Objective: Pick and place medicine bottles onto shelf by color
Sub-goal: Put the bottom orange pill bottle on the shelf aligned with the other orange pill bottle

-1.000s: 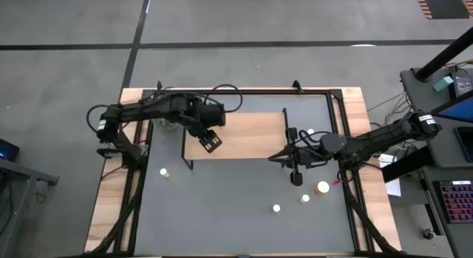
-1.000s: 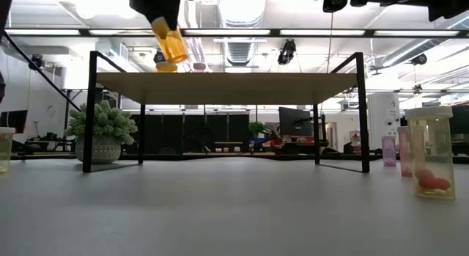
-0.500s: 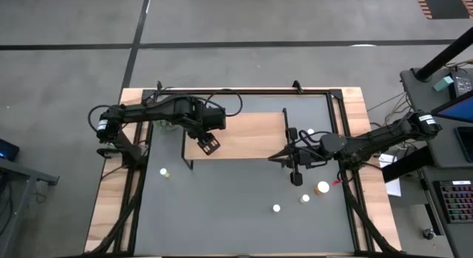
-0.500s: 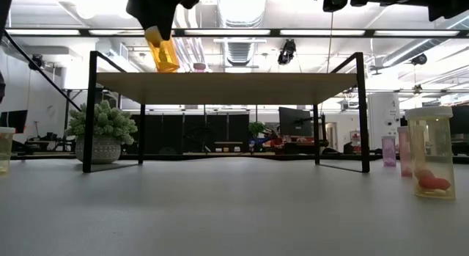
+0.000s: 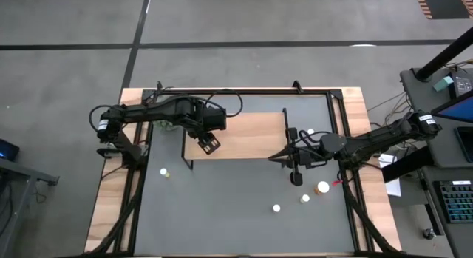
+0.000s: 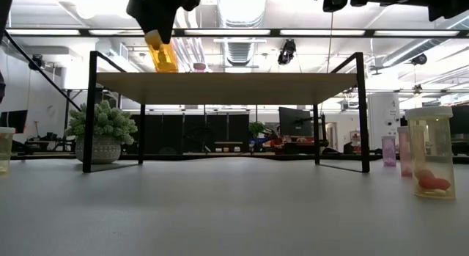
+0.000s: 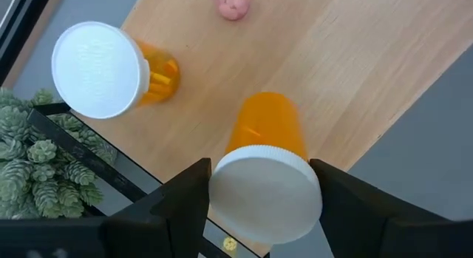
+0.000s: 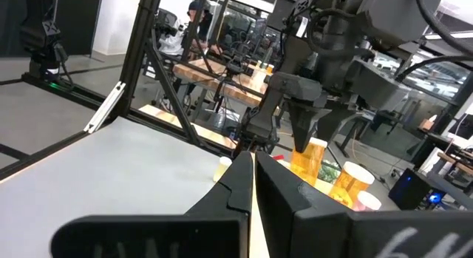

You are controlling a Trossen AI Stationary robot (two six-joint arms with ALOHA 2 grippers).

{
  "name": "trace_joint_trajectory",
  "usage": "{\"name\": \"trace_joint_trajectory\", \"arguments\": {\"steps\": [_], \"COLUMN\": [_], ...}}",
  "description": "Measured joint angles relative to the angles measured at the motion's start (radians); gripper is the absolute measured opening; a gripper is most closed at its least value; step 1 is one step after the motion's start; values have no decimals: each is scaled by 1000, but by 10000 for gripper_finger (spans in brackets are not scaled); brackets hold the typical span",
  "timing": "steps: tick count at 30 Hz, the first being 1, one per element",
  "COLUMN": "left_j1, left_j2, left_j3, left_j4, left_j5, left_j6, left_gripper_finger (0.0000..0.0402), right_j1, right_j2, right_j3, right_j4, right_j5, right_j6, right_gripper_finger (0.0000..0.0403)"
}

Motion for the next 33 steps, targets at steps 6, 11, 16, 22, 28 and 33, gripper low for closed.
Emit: {"name": "trace_joint_trajectory", "arguments": {"steps": [6, 11, 16, 22, 28, 33], "left_j1": [0, 0, -1, -1, -2, -2], "left_j2": [0, 0, 0, -20, -47, -73], "left_j3": [-66, -96, -101, -92, -92, -90], "left_j4": [16, 18, 18, 17, 19, 21], "left_j5": [-17, -17, -17, -1, 34, 40], "left_j6": [-7, -2, 2, 9, 10, 10], "left_gripper_finger": [221, 222, 222, 222, 222, 222], "right_j1": [0, 0, 0, 0, 0, 0], "right_j2": [0, 0, 0, 0, 0, 0], "right_j3": [0, 0, 0, 0, 0, 0], "right_j4": [0, 0, 0, 0, 0, 0], "right_j5": [0, 0, 0, 0, 0, 0], "right_j6": [0, 0, -1, -1, -1, -1], "right_gripper_finger": [9, 9, 9, 9, 9, 9]}}
